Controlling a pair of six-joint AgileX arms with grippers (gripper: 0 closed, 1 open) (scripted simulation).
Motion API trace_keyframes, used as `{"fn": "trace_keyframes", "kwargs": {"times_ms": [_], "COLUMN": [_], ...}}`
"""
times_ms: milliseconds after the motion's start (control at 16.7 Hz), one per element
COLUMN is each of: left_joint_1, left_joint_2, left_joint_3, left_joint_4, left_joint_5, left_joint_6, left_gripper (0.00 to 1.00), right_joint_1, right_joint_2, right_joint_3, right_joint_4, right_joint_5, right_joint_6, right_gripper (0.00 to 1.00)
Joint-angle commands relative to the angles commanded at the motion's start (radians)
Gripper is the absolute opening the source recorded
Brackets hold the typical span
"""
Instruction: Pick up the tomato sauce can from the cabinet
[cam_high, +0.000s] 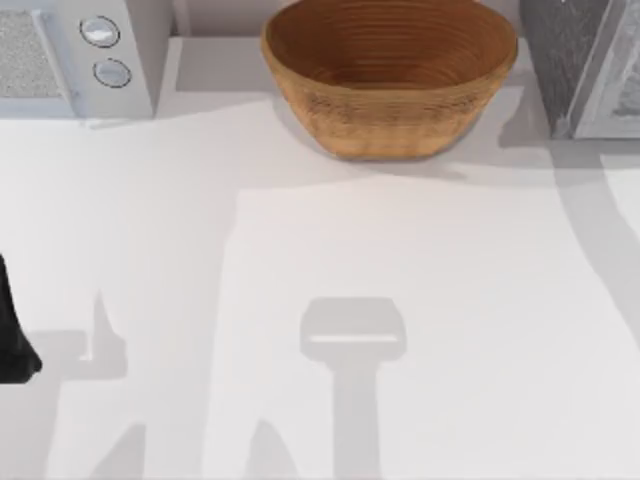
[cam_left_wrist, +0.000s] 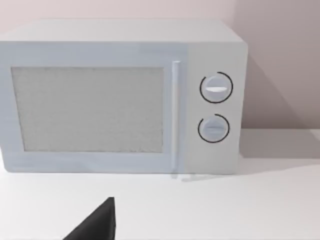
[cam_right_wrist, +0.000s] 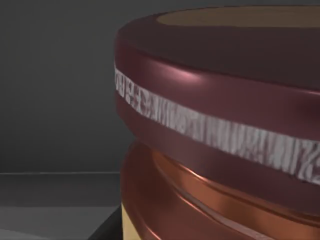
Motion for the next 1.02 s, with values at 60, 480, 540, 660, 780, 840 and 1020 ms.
{"fn": "trace_keyframes", "kwargs": {"times_ms": [60, 480, 540, 660, 780, 840, 1020], "left_joint_1": [0.0, 0.0, 0.0, 0.0, 0.0, 0.0, 0.0], "left_joint_2": [0.0, 0.0, 0.0, 0.0, 0.0, 0.0, 0.0], "left_joint_3": [0.0, 0.0, 0.0, 0.0, 0.0, 0.0, 0.0], "left_joint_4": [0.0, 0.0, 0.0, 0.0, 0.0, 0.0, 0.0], "left_joint_5": [0.0, 0.0, 0.0, 0.0, 0.0, 0.0, 0.0], "left_joint_6": [0.0, 0.0, 0.0, 0.0, 0.0, 0.0, 0.0], "left_gripper": [1.0, 1.0, 1.0, 1.0, 1.0, 1.0, 1.0], "right_joint_1": [-0.002, -0.04, -0.047, -0.064, -0.082, -0.091, -0.12], "right_joint_2": [-0.008, -0.251, -0.307, -0.429, -0.564, -0.633, -0.84], "right_joint_3": [-0.01, -0.373, -0.467, -0.68, -0.915, -1.036, -1.394], "right_joint_4": [0.005, 0.14, 0.17, 0.235, 0.306, 0.343, 0.454], "right_joint_5": [-0.001, -0.035, -0.044, -0.064, -0.087, -0.099, -0.134], "right_joint_6": [0.0, -0.004, -0.005, -0.007, -0.008, -0.009, -0.012], "right_gripper": [0.0, 0.0, 0.0, 0.0, 0.0, 0.0, 0.0]}}
